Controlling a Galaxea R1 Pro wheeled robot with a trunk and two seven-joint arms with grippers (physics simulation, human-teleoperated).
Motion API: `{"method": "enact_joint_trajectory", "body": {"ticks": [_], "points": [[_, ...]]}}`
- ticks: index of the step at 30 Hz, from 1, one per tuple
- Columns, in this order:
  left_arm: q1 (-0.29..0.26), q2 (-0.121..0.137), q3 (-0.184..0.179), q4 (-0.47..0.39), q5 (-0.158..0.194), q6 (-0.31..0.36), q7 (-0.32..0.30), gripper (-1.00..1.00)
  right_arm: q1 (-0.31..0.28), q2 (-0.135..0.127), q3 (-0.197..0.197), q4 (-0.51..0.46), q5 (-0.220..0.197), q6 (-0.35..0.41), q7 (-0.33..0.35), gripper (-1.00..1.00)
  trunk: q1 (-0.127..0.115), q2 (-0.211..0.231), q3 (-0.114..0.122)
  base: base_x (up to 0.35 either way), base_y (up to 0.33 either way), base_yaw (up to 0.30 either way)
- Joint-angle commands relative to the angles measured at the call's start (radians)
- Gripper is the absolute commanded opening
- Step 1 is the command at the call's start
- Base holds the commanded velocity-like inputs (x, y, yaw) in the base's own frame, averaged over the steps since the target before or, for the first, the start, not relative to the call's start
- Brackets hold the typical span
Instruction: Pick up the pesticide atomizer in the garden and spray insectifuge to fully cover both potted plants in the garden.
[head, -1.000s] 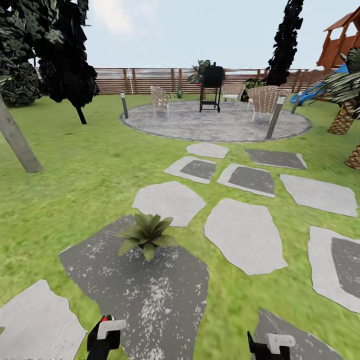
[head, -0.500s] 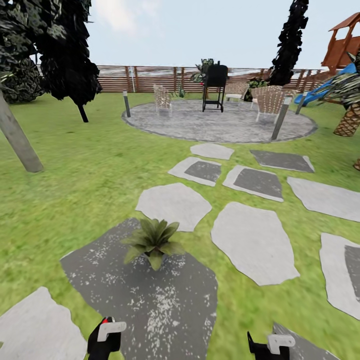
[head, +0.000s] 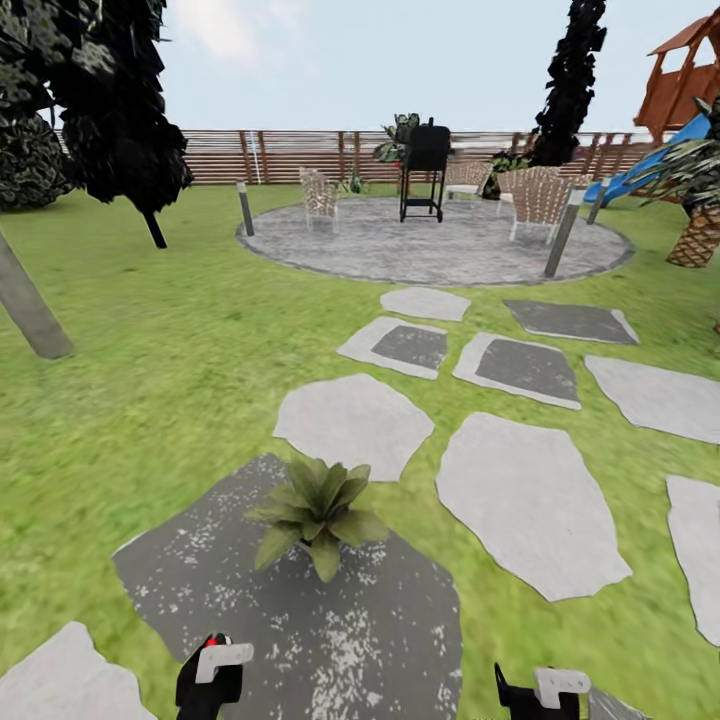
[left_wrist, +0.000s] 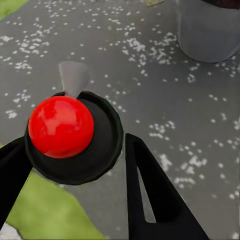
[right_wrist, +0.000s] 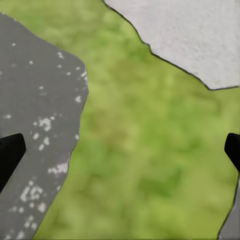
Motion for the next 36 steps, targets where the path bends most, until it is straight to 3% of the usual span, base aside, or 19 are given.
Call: {"method": "enact_joint_trajectory", "body": {"ticks": [1,16,18,19,23,26,29,31,32,34,35,36], "points": [[0.0,0.0,0.0,0.001,-0.003,-0.003,0.004,-1.0,-0.001,0.0,-0.005,0.001,0.005,-0.003,-0.001,1.0,0.0,0.0,0.0,0.085,0.257,-0.248],[0.0,0.001,-0.003,0.0,-0.006,-0.005,0.003,-1.0,-0.001,0.0,-0.005,0.001,0.004,-0.003,-0.002,1.0,0.0,0.0,0.0,0.01,0.088,-0.057],[-0.01,0.009,-0.047,-0.001,-0.099,0.023,-0.069,-1.0,-0.001,-0.004,0.05,-0.006,0.04,-0.003,0.002,1.0,0.0,0.0,0.0,0.0,0.0,0.0],[-0.013,0.011,-0.055,-0.001,-0.119,0.031,-0.089,-1.0,-0.002,-0.007,0.067,-0.008,0.054,-0.003,0.002,1.0,0.0,0.0,0.0,0.0,0.0,0.0],[-0.064,0.025,-0.083,-0.003,-0.27,0.065,-0.261,-1.0,-0.002,-0.024,0.207,-0.076,0.208,-0.002,0.009,1.0,0.0,0.0,0.0,0.0,0.0,0.0],[-0.108,0.034,-0.086,-0.002,-0.349,0.085,-0.388,-1.0,-0.003,-0.029,0.248,-0.142,0.324,0.012,0.059,1.0,0.0,0.0,0.0,0.0,0.0,0.0],[-0.147,0.049,-0.087,-0.003,-0.412,0.144,-0.524,-1.0,-0.006,-0.031,0.262,-0.219,0.435,0.069,0.21,1.0,0.0,0.0,0.0,0.0,0.0,0.0],[-0.163,0.056,-0.088,-0.003,-0.437,0.175,-0.595,-1.0,-0.01,-0.031,0.265,-0.273,0.474,0.12,0.329,1.0,0.0,0.0,0.0,0.0,0.0,0.0],[-0.177,0.059,-0.089,-0.011,-0.483,0.192,-0.663,-1.0,-0.016,-0.031,0.266,-0.347,0.492,0.165,0.459,1.0,0.0,0.0,0.0,0.0,0.0,0.0],[-0.19,0.059,-0.088,-0.021,-0.549,0.2,-0.722,-1.0,-0.02,-0.03,0.266,-0.396,0.497,0.186,0.548,1.0,0.0,0.0,0.0,0.0,0.0,0.0],[-0.215,0.056,-0.087,-0.048,-0.663,0.246,-0.822,-1.0,-0.028,-0.023,0.267,-0.439,0.499,0.204,0.63,1.0,0.0,0.0,0.0,0.0,0.0,0.0],[-0.218,0.055,-0.087,-0.055,-0.676,0.257,-0.833,-1.0,-0.03,-0.022,0.267,-0.443,0.498,0.205,0.637,1.0,0.0,0.0,0.0,0.0,0.0,0.0]]}}
